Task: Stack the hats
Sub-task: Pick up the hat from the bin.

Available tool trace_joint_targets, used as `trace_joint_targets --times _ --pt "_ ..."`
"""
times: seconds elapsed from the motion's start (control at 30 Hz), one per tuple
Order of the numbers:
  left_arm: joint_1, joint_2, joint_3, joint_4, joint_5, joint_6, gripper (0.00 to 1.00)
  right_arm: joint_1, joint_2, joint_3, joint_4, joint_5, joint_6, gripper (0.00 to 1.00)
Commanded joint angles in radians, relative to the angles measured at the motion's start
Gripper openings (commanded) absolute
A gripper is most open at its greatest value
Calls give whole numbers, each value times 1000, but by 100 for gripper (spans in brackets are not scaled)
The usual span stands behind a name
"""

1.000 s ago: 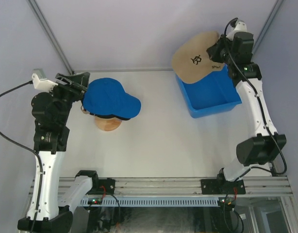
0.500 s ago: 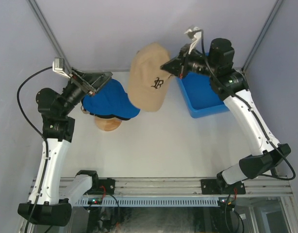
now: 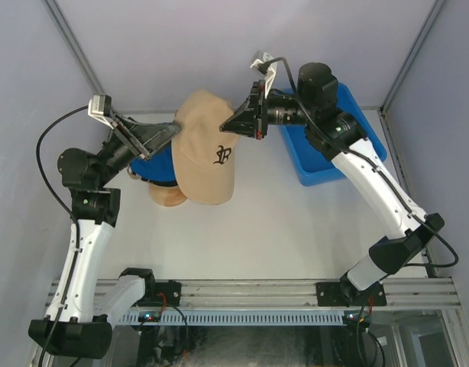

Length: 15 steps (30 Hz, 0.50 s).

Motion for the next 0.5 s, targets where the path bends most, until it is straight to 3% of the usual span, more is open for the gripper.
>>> trace_joint_targets --times 0.0,0.33,0.4,0.47 --pt "-8 -22 -41 137 46 -62 73 21 26 100 32 -61 -7 0" --pt "-32 35 -88 514 73 -293 64 30 201 327 -55 -143 -1 0" --pt "-32 49 -91 579 75 -333 57 30 221 338 -41 -156 15 0" --pt "-36 60 -87 603 82 -341 41 29 238 348 -20 -169 39 0"
